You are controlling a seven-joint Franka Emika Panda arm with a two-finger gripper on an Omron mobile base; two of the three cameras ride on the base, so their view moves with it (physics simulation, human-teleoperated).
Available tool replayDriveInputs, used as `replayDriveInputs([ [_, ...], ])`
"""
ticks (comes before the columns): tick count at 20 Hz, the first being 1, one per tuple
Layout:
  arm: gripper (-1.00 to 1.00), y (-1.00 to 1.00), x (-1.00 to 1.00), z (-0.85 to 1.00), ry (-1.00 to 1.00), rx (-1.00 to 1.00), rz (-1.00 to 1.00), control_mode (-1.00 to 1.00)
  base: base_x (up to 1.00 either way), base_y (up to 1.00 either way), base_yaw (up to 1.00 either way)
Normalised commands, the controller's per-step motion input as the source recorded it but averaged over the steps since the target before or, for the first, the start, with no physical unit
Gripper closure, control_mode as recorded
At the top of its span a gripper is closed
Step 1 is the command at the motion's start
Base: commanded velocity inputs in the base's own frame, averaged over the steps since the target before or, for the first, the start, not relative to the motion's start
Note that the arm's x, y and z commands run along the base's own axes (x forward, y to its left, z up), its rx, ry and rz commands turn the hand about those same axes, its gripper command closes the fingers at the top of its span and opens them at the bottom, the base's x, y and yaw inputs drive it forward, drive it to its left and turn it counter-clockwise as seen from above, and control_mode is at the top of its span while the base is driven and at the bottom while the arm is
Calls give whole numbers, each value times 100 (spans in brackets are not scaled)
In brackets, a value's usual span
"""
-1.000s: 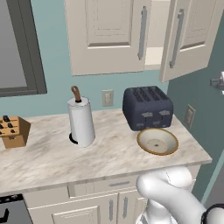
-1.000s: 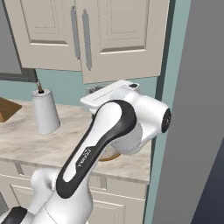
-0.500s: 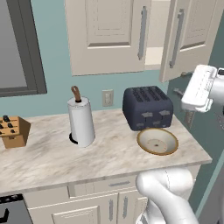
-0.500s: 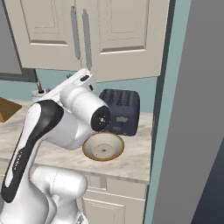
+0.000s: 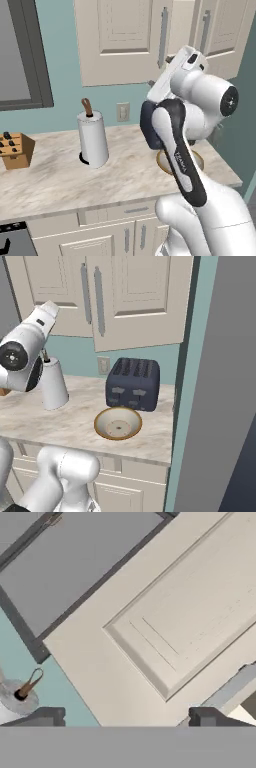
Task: Open the cabinet. Pick the apple and mango from the cabinet and place them into the bowl. Then close the cabinet.
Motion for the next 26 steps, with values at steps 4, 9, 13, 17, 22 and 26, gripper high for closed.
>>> replayDriveInputs([
  [4, -100, -18, 81, -9, 1, -14, -74, -100, 0, 0, 0],
  [9, -100, -54, 70, -5, 8, -1, -75, -100, 0, 0, 0],
  [13, -100, -53, 44, 0, 13, 0, -46, -100, 0, 0, 0],
  [17, -100, -6, 16, 0, 3, 0, 0, -100, 0, 0, 0],
  [22, -100, -55, 8, 4, 0, 6, -12, -100, 0, 0, 0],
  [26, -100, -96, -44, 31, -2, 16, -26, -100, 0, 0, 0],
])
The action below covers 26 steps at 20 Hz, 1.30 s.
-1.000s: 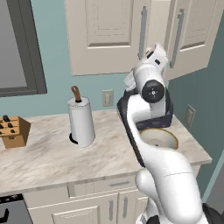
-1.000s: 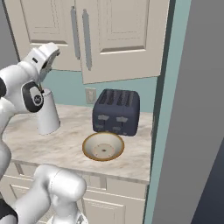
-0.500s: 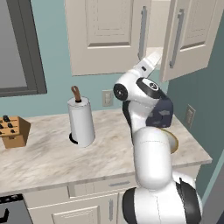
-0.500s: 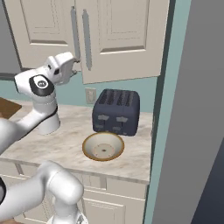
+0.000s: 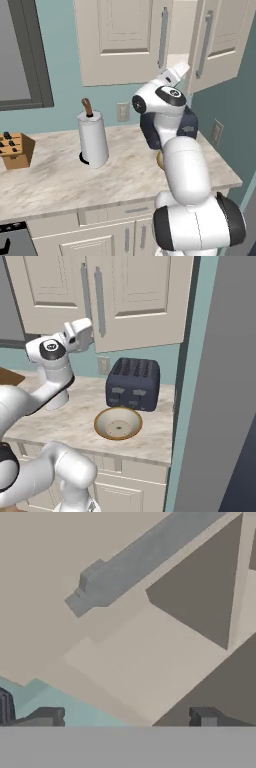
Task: Open the cabinet. Pick the apple and mango from the cabinet and place them into the bowl. Then close the cabinet.
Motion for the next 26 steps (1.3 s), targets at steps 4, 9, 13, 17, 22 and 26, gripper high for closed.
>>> replayDriveInputs([
  [4, -100, -93, -96, 61, -10, 17, -31, -100, 0, 0, 0],
  [9, -100, -98, -100, 51, -15, 11, -28, -100, 0, 0, 0],
  [13, -100, -100, -100, 38, -19, 10, -22, -100, 0, 0, 0],
  [17, -100, -100, -100, 27, -20, 12, -20, -100, 0, 0, 0],
  [22, -100, -78, -92, 21, -16, 13, -10, -100, 0, 0, 0],
  [26, -100, 69, -87, 14, -11, 2, 4, -100, 0, 0, 0],
])
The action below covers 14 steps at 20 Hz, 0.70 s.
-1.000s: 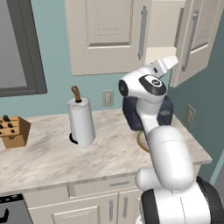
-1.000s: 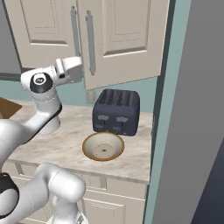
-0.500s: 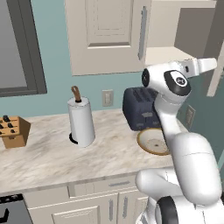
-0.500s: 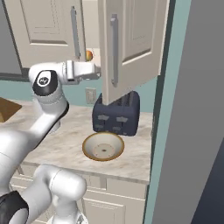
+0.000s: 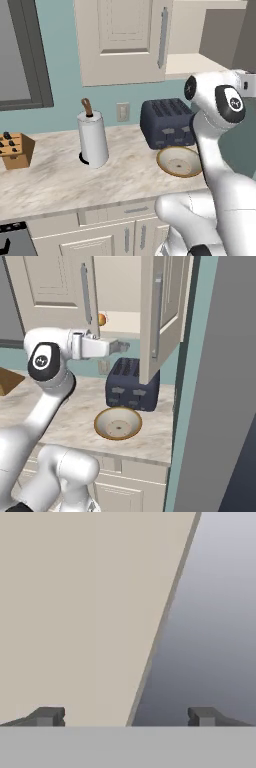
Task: Open the cabinet. Pick the apple and mango from the cabinet and place them into the bowl. Then close the cabinet.
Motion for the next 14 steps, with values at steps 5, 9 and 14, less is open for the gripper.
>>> replayDriveInputs([
  [5, -100, 100, -57, 2, -1, 1, 26, -100, 0, 0, 0],
  [9, -100, 97, -3, 5, -3, 17, 37, -100, 0, 0, 0],
  [14, -100, 66, 0, 8, -6, 25, 35, -100, 0, 0, 0],
])
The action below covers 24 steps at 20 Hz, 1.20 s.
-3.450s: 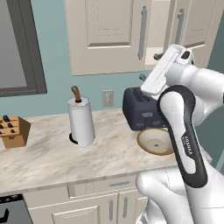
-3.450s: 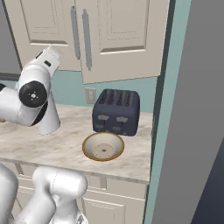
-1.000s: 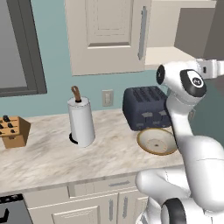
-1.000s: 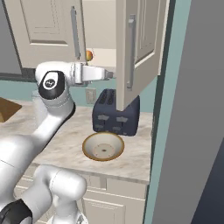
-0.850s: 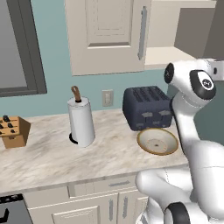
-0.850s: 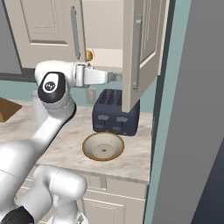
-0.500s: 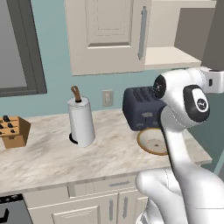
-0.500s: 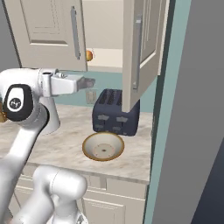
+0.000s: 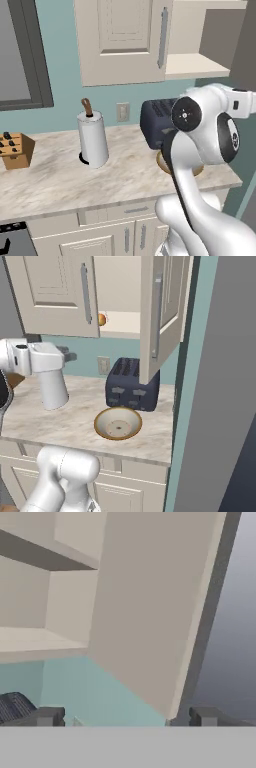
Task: Open the cabinet. Pick the apple and mango from the cabinet and place them into the bowl. Then close the cabinet.
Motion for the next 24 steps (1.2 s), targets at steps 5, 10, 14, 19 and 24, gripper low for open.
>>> replayDriveInputs([
  [5, -100, 49, 0, 17, -22, 17, 30, -100, 0, 0, 0],
  [10, -100, 37, 17, 5, -29, 11, 33, -100, 0, 0, 0],
  [14, -100, 5, 36, 0, -30, 12, 34, -100, 0, 0, 0],
  [19, -100, -1, 17, 2, -5, 1, 2, -100, 0, 0, 0],
  [24, -100, 9, 28, 5, 1, -10, 7, -100, 0, 0, 0],
])
